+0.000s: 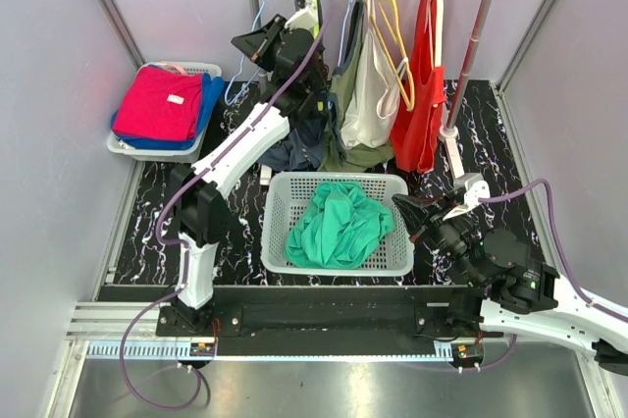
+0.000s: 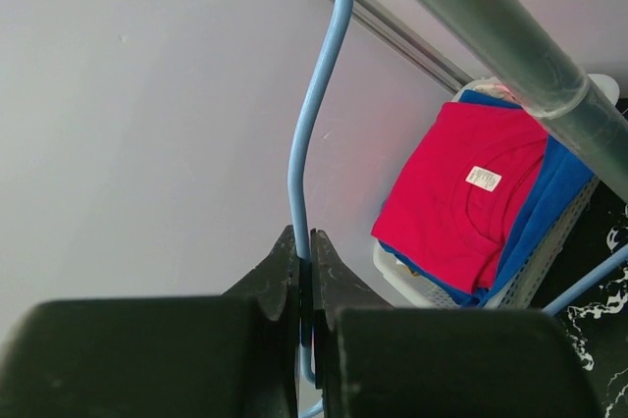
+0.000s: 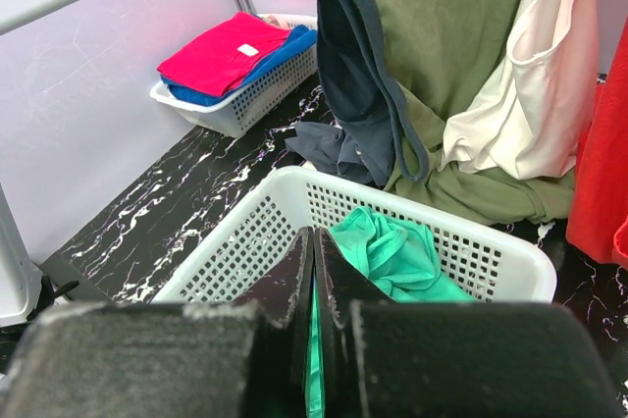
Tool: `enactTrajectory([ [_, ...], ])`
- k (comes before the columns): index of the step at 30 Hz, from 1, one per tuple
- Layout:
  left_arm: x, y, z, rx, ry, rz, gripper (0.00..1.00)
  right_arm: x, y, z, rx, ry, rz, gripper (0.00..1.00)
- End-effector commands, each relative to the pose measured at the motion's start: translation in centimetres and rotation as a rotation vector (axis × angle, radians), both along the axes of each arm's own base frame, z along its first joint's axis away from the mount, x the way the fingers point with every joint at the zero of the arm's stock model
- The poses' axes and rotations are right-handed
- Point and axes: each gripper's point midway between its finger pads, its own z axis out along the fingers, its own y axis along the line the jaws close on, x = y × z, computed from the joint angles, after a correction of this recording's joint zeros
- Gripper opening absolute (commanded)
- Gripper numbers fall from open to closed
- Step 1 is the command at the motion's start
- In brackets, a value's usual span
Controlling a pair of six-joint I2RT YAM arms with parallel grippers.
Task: Remove the tank top from the hanger
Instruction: Place the hanger at the clothesline.
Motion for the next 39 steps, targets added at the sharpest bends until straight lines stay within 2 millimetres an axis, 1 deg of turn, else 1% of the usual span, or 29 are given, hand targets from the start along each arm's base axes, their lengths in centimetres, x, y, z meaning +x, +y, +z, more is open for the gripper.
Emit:
enactTrajectory([
  [1, -0.5, 1.0, 0.0, 0.028, 0.051, -0.019, 0.0, -0.4, -0.4, 2.0, 0.06, -0.014, 0.014, 0.04],
  [2, -0.5, 0.9, -0.5, 0.035, 0.063, -0.021, 0.0, -0.4, -0.4, 2.1, 0.062, -0.014, 0.015, 0.04],
  [5, -0.6, 1.1, -0.9, 0.042, 0.073, -0.024, 0.0, -0.4, -0.5, 2.0, 0.064, -0.013, 0.012, 0.04],
  [7, -0.8, 1.2, -0.8, 0.039, 0.07, -0.026, 0.0, -0.4, -0.6, 1.9, 0.067, -0.01, 0.011, 0.04],
  [9, -0.9, 1.3, -0.3, 0.029, 0.057, -0.026, 0.0, -0.5, -0.5, 1.9, 0.067, -0.009, 0.013, 0.04],
  [11, -1.2, 1.4, 1.2, 0.009, 0.024, -0.029, 0.0, -0.5, -0.5, 1.9, 0.069, -0.011, 0.014, 0.04],
  [12, -1.2, 1.2, 1.6, 0.003, 0.014, -0.035, 0.0, -0.4, -0.4, 1.9, 0.065, -0.009, 0.014, 0.04],
  [13, -1.3, 1.1, 2.5, 0.005, 0.009, -0.048, 0.0, -0.4, -0.4, 2.0, 0.069, -0.01, 0.015, 0.04],
  [16, -1.0, 0.6, 2.7, 0.028, 0.027, -0.059, 0.0, -0.4, -0.4, 2.1, 0.066, -0.013, 0.016, 0.04],
  [18, -0.9, 0.6, 3.0, 0.02, 0.011, -0.06, 0.0, -0.4, -0.5, 2.2, 0.069, -0.015, 0.014, 0.04],
  [19, -1.2, 0.9, 4.1, 0.014, -0.01, -0.054, 0.0, -0.4, -0.5, 2.2, 0.069, -0.015, 0.014, 0.04],
  [20, -1.1, 1.0, 4.6, 0.01, -0.029, -0.048, 0.0, -0.5, -0.4, 2.2, 0.071, -0.014, 0.016, 0.04],
  [21, -1.4, 1.2, 5.9, -0.03, -0.103, -0.04, 0.0, -0.5, -0.4, 2.0, 0.067, -0.009, 0.016, 0.04],
  [22, -2.3, 1.8, 8.3, -0.034, -0.135, -0.032, 0.0, -0.5, -0.4, 2.0, 0.068, -0.008, 0.019, 0.04],
  [23, -2.1, 1.7, 8.5, -0.037, -0.146, -0.027, 0.0, -0.6, -0.4, 2.1, 0.071, -0.008, 0.021, 0.04],
  [25, -2.9, 2.4, 10.2, -0.056, -0.18, -0.017, 0.0, -0.6, -0.5, 2.1, 0.073, -0.004, 0.023, 0.04],
  [26, -3.3, 2.7, 10.5, -0.058, -0.183, -0.015, 0.0, -0.6, -0.6, 2.3, 0.08, -0.004, 0.022, 0.04],
  [28, -4.5, 3.4, 10.4, -0.062, -0.174, -0.013, 0.0, -0.7, -0.6, 2.2, 0.085, -0.002, 0.024, 0.04],
  [29, -4.9, 3.4, 10.3, -0.063, -0.171, -0.023, 0.0, -0.7, -0.7, 2.2, 0.086, -0.003, 0.024, 0.04],
  [30, -4.6, 3.1, 8.5, -0.021, -0.102, -0.03, 0.0, -0.7, -0.7, 2.2, 0.086, -0.003, 0.025, 0.04],
  [31, -6.1, 4.0, 9.3, -0.065, -0.142, -0.038, 0.0, -0.7, -0.8, 2.2, 0.088, -0.004, 0.022, 0.04],
  [32, -6.7, 4.1, 9.0, -0.067, -0.133, -0.048, 0.0, -0.8, -0.7, 2.3, 0.089, -0.005, 0.025, 0.04],
  [33, -6.7, 3.9, 7.5, -0.053, -0.092, -0.054, 0.0, -0.7, -0.8, 2.3, 0.087, -0.006, 0.024, 0.04],
  [34, -8.1, 4.8, 8.3, -0.075, -0.11, -0.061, 0.0, -0.7, -0.8, 2.3, 0.083, -0.008, 0.023, 0.04],
  [35, -8.7, 4.8, 8.0, -0.079, -0.103, -0.072, 0.0, -0.7, -0.9, 2.4, 0.088, -0.011, 0.022, 0.04],
  [36, -8.7, 4.5, 6.5, -0.065, -0.06, -0.086, 0.0, -0.7, -0.9, 2.5, 0.084, -0.016, 0.021, 0.04],
  [37, -9.8, 5.1, 6.8, -0.074, -0.063, -0.095, 0.0, -0.7, -1.0, 2.6, 0.086, -0.019, 0.019, 0.04],
  [38, -10.2, 4.7, 6.3, -0.067, -0.049, -0.117, 0.0, -0.7, -1.0, 2.6, 0.086, -0.022, 0.017, 0.03],
  [39, -10.2, 4.2, 4.8, -0.04, -0.01, -0.135, 0.0, -0.7, -1.0, 2.8, 0.083, -0.028, 0.016, 0.03],
])
